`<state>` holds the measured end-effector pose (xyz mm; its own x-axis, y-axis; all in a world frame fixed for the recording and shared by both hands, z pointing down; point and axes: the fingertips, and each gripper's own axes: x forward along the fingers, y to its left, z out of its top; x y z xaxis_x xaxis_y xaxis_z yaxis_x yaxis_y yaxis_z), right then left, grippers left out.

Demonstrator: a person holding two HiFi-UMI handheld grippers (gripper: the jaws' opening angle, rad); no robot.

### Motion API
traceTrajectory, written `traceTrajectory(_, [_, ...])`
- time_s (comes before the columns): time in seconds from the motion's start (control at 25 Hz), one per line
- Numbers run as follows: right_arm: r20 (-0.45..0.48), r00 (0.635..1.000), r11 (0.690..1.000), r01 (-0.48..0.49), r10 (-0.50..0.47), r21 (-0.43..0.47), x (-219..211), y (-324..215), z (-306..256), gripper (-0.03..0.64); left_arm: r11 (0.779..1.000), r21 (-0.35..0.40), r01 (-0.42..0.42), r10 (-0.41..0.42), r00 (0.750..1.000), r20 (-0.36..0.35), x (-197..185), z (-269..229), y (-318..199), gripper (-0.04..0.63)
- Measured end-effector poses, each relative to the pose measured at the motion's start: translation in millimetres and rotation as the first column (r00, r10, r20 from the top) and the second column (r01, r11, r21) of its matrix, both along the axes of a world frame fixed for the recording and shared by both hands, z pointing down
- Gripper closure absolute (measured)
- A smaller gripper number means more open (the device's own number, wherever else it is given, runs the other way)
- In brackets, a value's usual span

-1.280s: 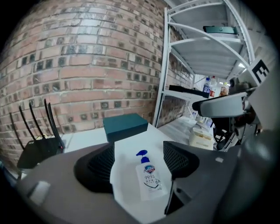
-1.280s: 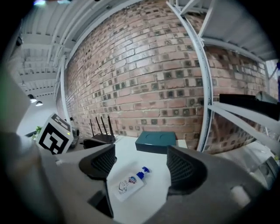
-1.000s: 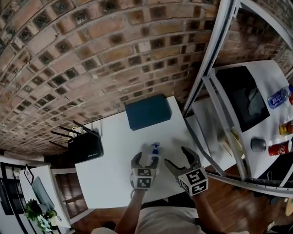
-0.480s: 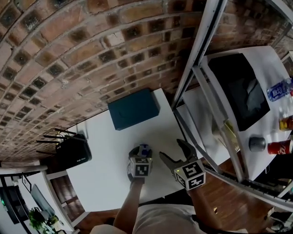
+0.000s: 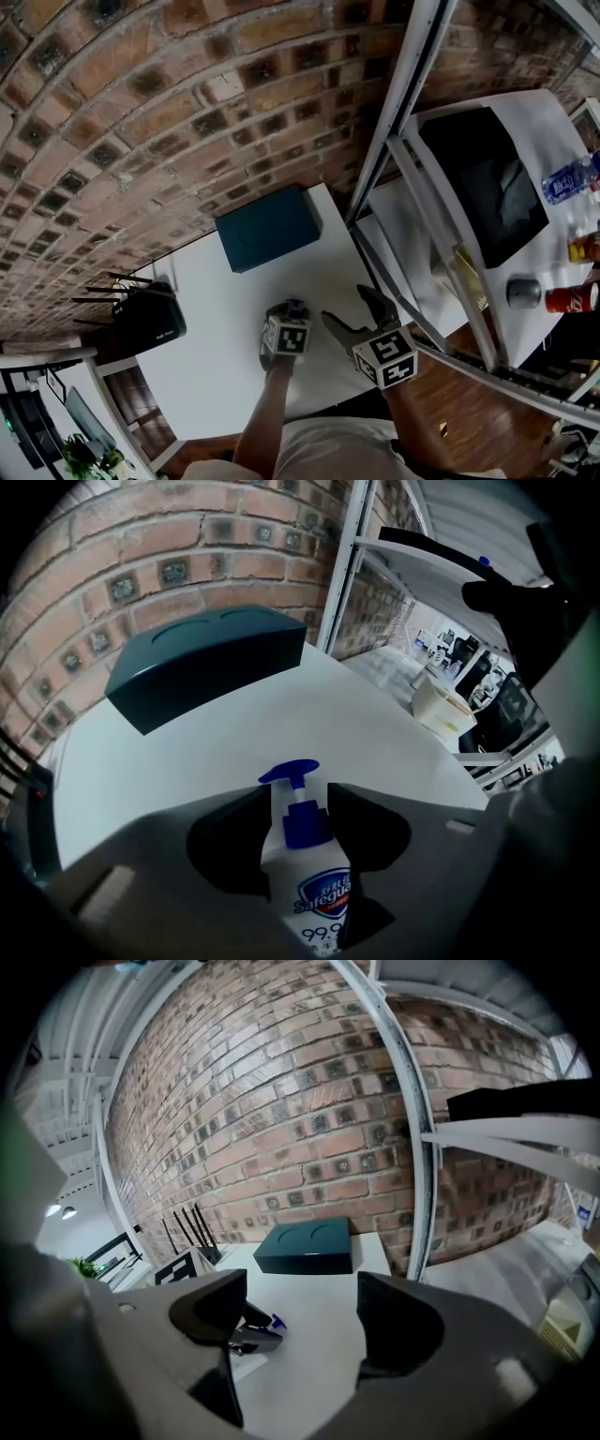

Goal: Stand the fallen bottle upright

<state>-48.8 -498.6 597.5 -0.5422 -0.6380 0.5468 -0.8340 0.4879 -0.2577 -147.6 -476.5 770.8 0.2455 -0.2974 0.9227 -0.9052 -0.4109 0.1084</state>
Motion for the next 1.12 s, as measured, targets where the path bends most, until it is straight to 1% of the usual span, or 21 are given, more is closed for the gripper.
traceTrajectory(0.08, [-0.001,1.000,1.000,-0.005,0.005,-0.004,0,2,-1,0.261,0.999,-0.023,-0.039,0.039,0.999,-0.012,2,0,3,0.407])
traceTrajectory(0.12, [-0.004,1.000,1.000,-0.007,0.007,-0.004,0,2,-2,0.261,0.998,-0.030,-0.050,0.049,0.999,-0.017,3,0,4,0.425])
traceTrajectory(0.16, [-0.006,1.000,1.000,-0.009,0.009,-0.003,0,2,-3,0.261,0.998,-0.034,-0.052,0.052,0.998,-0.022,3,-2,5,0.428])
traceTrajectory(0.24, [-0.011,1.000,1.000,-0.014,0.014,0.004,1,3,-8,0.261,0.998,-0.027,-0.051,0.050,0.998,-0.026,2,-7,6,0.431])
traceTrajectory(0.32, [-0.015,1.000,1.000,-0.016,0.017,0.013,1,3,-12,0.261,0.999,-0.002,-0.051,0.051,0.998,-0.029,1,-16,6,0.431])
traceTrajectory(0.4, [-0.018,1.000,1.000,-0.015,0.015,0.020,0,4,-15,0.262,0.998,0.039,-0.046,0.048,0.998,-0.045,-1,-28,5,0.431])
traceTrajectory(0.44, [-0.019,1.000,1.000,-0.012,0.013,0.023,-1,4,-17,0.261,0.996,0.074,-0.041,0.045,0.997,-0.060,-1,-36,2,0.431])
traceTrajectory(0.52, [-0.020,1.000,1.000,-0.005,0.006,0.025,-6,6,-19,0.262,0.988,0.153,-0.027,0.043,0.994,-0.102,-2,-54,-5,0.431])
traceTrajectory(0.64, [-0.024,1.000,0.999,0.021,-0.020,0.024,-19,10,-22,0.261,0.976,0.218,0.002,0.029,0.990,-0.139,-10,-71,-4,0.431])
traceTrajectory(0.84, [-0.026,0.996,0.996,0.087,-0.086,0.036,-49,21,-27,0.261,0.951,0.302,0.064,-0.020,0.989,-0.145,-33,-94,0,0.431])
traceTrajectory(1.0, [-0.039,0.992,0.993,0.118,-0.116,0.031,-64,30,-26,0.261,0.927,0.367,0.075,-0.020,0.988,-0.152,-41,-110,4,0.431])
traceTrajectory(1.12, [-0.042,0.991,0.991,0.128,-0.127,0.032,-72,36,-27,0.261,0.907,0.408,0.105,-0.040,0.985,-0.165,-50,-116,7,0.431])
